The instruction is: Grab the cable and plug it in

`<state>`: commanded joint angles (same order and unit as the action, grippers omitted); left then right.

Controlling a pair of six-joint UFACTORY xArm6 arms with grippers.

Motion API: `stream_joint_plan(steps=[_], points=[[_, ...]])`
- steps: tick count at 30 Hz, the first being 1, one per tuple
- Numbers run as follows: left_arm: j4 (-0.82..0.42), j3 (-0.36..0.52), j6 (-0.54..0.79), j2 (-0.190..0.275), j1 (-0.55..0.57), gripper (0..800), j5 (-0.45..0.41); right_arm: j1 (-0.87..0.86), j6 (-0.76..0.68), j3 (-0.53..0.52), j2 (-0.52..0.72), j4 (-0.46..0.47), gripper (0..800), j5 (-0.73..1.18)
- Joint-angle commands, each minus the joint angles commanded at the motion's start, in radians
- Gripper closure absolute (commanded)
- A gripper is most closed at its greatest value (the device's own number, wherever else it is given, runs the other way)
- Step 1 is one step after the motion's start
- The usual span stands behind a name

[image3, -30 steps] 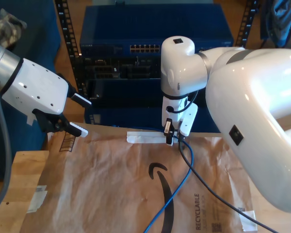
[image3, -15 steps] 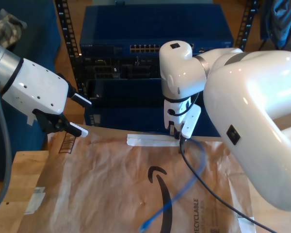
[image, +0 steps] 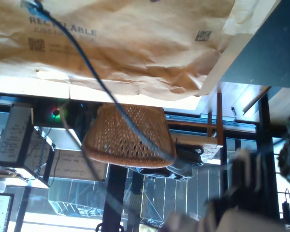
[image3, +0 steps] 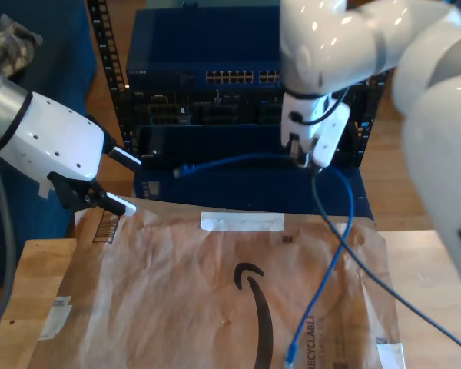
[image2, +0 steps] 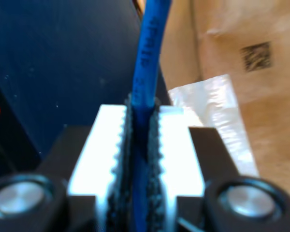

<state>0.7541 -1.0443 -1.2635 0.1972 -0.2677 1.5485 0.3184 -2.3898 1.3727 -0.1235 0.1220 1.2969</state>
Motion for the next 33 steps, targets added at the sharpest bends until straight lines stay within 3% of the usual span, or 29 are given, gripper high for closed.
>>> stream_joint_plan(steps=[5, 9, 10, 11, 12, 14, 19, 22, 25, 33], points=[[0.003, 0.0, -0.002, 0.0, -0.005, 2, 0.002, -0.029, 0.002, -0.316, 0.144, 0.005, 794, -0.031], [0.005, 0.002, -0.003, 0.0, -0.005, 2, 0.002, -0.054, 0.006, -0.39, 0.141, 0.0, 735, -0.117], [0.005, 0.002, -0.003, 0.002, -0.006, 2, 0.003, -0.052, 0.008, -0.388, 0.141, 0.0, 598, -0.118], [0.003, 0.002, -0.003, 0.002, -0.006, 2, 0.003, -0.049, 0.009, -0.385, 0.14, -0.002, 363, -0.118], [0.002, 0.002, -0.003, 0.002, -0.006, 2, 0.003, -0.046, 0.008, -0.382, 0.14, -0.002, 354, -0.118], [0.0, 0.002, -0.003, 0.003, -0.009, 2, 0.005, -0.041, 0.011, -0.371, 0.144, -0.003, 217, -0.118], [0.0, 0.014, -0.002, 0.002, -0.014, 2, 0.006, 0.068, 0.181, -0.348, 0.132, -0.11, 170, -0.124], [0.002, 0.023, -0.002, 0.0, -0.015, 2, 0.006, 0.117, 0.278, -0.345, 0.051, -0.172, 133, -0.238], [0.003, 0.023, -0.002, 0.0, -0.015, 2, 0.006, 0.18, 0.308, -0.328, -0.035, -0.172, 132, -0.368], [0.002, 0.023, -0.002, 0.0, -0.015, 2, 0.006, 0.239, 0.315, -0.256, -0.132, -0.164, 132, -0.377]])
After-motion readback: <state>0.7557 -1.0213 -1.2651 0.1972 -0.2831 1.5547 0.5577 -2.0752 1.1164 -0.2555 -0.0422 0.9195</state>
